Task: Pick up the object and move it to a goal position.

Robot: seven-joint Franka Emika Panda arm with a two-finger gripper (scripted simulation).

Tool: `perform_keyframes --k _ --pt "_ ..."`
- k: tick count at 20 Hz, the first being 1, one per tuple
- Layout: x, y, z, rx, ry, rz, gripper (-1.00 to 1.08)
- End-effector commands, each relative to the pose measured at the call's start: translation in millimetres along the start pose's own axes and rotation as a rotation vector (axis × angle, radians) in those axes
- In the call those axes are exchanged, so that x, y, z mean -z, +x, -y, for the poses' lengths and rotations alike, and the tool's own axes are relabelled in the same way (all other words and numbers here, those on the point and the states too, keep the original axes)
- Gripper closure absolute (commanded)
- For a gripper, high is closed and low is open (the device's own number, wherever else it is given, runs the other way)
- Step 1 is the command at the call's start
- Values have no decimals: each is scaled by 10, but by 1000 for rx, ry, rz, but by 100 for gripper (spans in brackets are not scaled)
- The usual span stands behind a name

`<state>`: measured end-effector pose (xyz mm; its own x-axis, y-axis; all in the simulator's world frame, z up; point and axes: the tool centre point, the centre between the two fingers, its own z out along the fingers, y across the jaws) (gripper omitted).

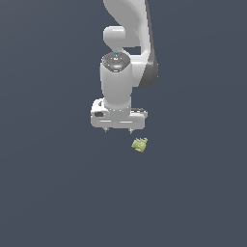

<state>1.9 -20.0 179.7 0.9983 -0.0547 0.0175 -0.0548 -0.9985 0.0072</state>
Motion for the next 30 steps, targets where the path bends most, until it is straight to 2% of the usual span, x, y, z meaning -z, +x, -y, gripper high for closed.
perform_keyframes --k 1,11,20,30 --pt "0 0 0 0 0 0 -92" --pt "-115 -95 104 -23 16 47 -92" --pt "-164 -96 166 -49 14 44 -92" --pt "-397 -131 456 -168 10 36 -92"
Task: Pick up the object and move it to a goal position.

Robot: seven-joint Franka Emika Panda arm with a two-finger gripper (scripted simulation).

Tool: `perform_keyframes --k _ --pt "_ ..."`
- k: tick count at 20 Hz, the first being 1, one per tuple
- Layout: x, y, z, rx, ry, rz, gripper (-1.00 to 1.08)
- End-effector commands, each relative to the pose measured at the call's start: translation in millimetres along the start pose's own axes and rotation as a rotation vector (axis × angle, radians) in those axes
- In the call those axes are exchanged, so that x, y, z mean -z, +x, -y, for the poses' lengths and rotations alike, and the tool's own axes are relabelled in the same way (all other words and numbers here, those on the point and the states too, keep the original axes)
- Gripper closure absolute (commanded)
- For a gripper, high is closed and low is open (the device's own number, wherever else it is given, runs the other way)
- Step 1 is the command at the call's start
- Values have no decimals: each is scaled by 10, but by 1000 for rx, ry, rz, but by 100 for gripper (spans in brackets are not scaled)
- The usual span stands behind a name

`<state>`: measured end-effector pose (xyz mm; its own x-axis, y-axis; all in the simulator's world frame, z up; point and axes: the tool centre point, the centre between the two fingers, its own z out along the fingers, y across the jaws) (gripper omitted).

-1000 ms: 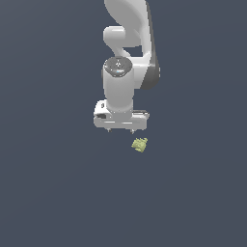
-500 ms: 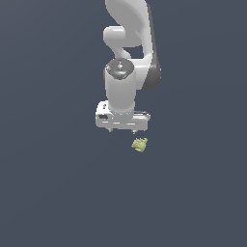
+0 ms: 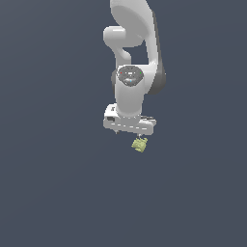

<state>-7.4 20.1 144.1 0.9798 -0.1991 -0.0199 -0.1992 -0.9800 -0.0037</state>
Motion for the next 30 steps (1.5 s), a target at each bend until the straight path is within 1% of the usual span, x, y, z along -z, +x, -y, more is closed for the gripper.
perform_keyframes --k 1,8,15,20,26,30 --pt "-81 -28 95 -40 0 -3 -92" --pt "-322 -125 369 -162 -1 -11 -92" --pt "-474 -200 538 -240 -1 -18 -92" --pt "-526 -227 594 -267 -1 -20 -92" --pt "-546 -232 601 -268 -1 -20 -92" --pt "-667 -234 601 -269 -1 -20 -92"
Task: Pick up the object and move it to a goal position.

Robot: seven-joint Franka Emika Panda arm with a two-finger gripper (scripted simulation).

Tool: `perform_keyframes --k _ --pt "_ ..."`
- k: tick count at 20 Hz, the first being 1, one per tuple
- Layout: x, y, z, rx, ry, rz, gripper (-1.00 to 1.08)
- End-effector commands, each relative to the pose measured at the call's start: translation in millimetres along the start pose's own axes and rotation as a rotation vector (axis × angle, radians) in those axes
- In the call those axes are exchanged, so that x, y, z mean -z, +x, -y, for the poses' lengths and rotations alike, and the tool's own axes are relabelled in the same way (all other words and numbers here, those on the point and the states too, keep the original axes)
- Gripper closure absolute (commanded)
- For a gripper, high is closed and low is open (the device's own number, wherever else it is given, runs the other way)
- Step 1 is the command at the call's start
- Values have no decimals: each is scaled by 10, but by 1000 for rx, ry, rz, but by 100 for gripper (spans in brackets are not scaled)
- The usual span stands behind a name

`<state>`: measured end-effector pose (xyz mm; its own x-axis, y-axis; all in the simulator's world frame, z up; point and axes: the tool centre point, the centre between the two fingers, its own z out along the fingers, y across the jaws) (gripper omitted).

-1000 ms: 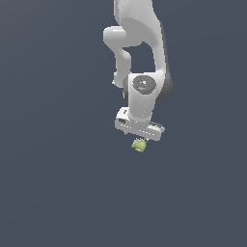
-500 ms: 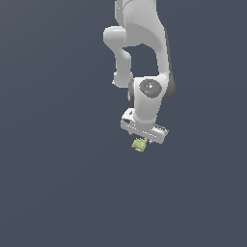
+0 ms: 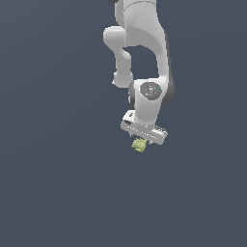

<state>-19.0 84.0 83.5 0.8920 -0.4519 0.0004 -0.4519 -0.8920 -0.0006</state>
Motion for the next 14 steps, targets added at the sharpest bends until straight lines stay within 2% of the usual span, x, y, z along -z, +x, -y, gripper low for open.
perform_keyframes --k 1,6,11,12,14 --pt "-103 -7 -4 -1 -1 1 -92" --pt "-350 -13 -6 -3 -1 1 -92" --pt "-423 -5 1 -3 -1 0 -92" --pt "-423 -5 1 -3 -1 0 108" --pt "-423 -5 1 -3 -1 0 108"
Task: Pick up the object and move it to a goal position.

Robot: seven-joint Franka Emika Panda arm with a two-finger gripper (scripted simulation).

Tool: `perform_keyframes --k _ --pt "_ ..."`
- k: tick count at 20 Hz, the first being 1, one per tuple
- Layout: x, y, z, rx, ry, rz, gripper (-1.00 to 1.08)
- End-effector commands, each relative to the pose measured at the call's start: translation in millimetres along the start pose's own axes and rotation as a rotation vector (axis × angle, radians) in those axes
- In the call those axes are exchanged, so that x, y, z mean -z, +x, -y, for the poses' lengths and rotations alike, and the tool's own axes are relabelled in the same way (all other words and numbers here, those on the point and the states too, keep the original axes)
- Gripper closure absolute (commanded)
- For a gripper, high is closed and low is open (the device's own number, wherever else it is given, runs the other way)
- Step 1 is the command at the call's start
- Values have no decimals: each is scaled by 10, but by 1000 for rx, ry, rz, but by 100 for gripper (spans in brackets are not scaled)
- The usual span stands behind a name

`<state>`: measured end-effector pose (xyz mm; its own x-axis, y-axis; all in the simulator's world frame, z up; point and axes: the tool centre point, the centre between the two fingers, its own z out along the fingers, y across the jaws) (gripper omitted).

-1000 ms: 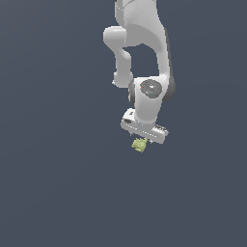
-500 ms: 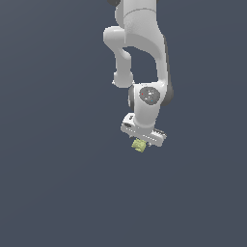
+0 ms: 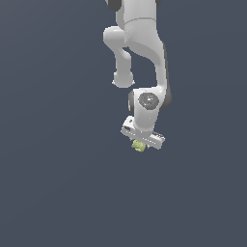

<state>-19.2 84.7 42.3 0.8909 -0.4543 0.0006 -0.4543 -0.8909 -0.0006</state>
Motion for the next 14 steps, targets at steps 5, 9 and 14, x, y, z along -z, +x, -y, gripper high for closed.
perform_keyframes --k 5,9,14 --pt "-10 0 -4 0 -1 1 108" --pt "6 6 1 0 1 -1 108" --pt "112 36 -2 0 1 -1 108"
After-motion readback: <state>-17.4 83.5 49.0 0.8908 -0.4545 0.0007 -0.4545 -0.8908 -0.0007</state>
